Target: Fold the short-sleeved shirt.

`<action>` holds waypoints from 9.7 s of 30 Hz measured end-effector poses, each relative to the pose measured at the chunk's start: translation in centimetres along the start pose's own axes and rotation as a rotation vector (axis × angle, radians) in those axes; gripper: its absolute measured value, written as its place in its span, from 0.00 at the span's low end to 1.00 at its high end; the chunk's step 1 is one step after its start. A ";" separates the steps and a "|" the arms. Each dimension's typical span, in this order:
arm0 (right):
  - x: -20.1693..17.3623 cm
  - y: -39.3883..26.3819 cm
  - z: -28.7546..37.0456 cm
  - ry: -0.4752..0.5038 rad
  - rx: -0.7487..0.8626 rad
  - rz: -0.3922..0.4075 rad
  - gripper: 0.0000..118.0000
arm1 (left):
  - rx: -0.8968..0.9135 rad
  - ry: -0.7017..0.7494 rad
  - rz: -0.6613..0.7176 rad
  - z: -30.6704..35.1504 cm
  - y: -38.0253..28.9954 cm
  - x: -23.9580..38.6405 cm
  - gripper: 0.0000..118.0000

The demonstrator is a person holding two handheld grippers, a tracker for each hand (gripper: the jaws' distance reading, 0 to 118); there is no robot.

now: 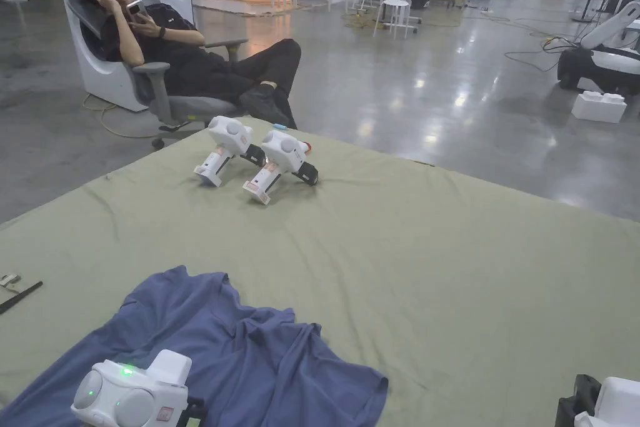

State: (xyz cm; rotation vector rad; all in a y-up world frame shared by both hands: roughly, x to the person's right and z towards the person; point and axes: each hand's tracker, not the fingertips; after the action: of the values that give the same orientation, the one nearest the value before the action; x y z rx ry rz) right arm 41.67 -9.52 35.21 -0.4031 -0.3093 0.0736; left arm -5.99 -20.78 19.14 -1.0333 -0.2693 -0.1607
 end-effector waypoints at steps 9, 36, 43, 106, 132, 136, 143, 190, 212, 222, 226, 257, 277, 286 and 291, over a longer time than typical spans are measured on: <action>-0.8 -0.1 0.1 0.021 0.000 0.010 0.00 | 0.085 0.038 0.061 5.5 -2.3 1.7 0.00; 1.7 1.6 3.0 -0.005 0.079 -0.039 0.00 | 0.742 -0.076 0.135 21.5 9.2 2.0 0.00; 3.8 1.9 4.6 -0.043 0.112 -0.061 0.00 | 0.851 -0.219 0.019 24.8 13.4 8.9 0.00; 8.3 1.8 8.2 -0.142 0.195 -0.141 0.00 | 0.610 -0.186 0.002 13.3 5.6 25.1 0.00; 13.2 -3.7 1.7 -0.192 -0.035 -0.139 0.00 | -0.003 -0.097 -0.125 -2.1 11.4 28.6 0.53; 14.0 -3.9 -0.6 -0.157 -0.113 -0.138 0.00 | 0.046 -0.141 -0.174 -1.1 11.5 29.6 0.11; 15.9 -4.4 -8.2 -0.020 -0.370 -0.129 0.38 | 0.067 -0.223 -0.100 -0.7 12.3 27.4 0.03; 26.7 19.0 5.8 -0.230 0.088 -0.087 0.03 | 0.769 -0.184 -0.037 25.9 26.2 15.2 0.02; 24.3 31.8 0.4 -0.224 0.265 -0.060 0.03 | 0.896 -0.008 -0.061 30.1 37.6 15.8 0.02; 23.6 18.4 -0.6 -0.206 0.113 -0.036 0.03 | 0.744 -0.078 -0.028 20.5 26.5 15.4 0.02; 22.7 13.1 1.7 -0.203 0.059 -0.013 0.03 | 0.708 -0.105 -0.012 18.8 20.7 14.9 0.02; 16.2 -11.4 13.4 -0.135 -0.491 -0.004 0.04 | 0.075 -0.089 -0.060 11.8 -2.5 13.4 0.02; 11.4 -0.4 11.6 -0.162 0.043 -0.110 0.77 | 0.624 -0.096 -0.082 18.3 4.7 21.7 0.55; 7.5 3.3 9.8 -0.174 0.219 -0.166 0.05 | 0.864 -0.071 -0.066 18.8 7.2 24.7 0.02; 7.2 3.3 9.3 -0.159 0.230 -0.174 0.01 | 0.901 -0.066 -0.065 18.4 6.7 24.8 0.00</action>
State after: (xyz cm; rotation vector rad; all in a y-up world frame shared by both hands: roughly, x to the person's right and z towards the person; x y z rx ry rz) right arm 45.65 -2.03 44.01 -0.1413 -0.4865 -0.0298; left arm 16.78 -1.67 29.78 -0.1362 -0.3850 -0.0491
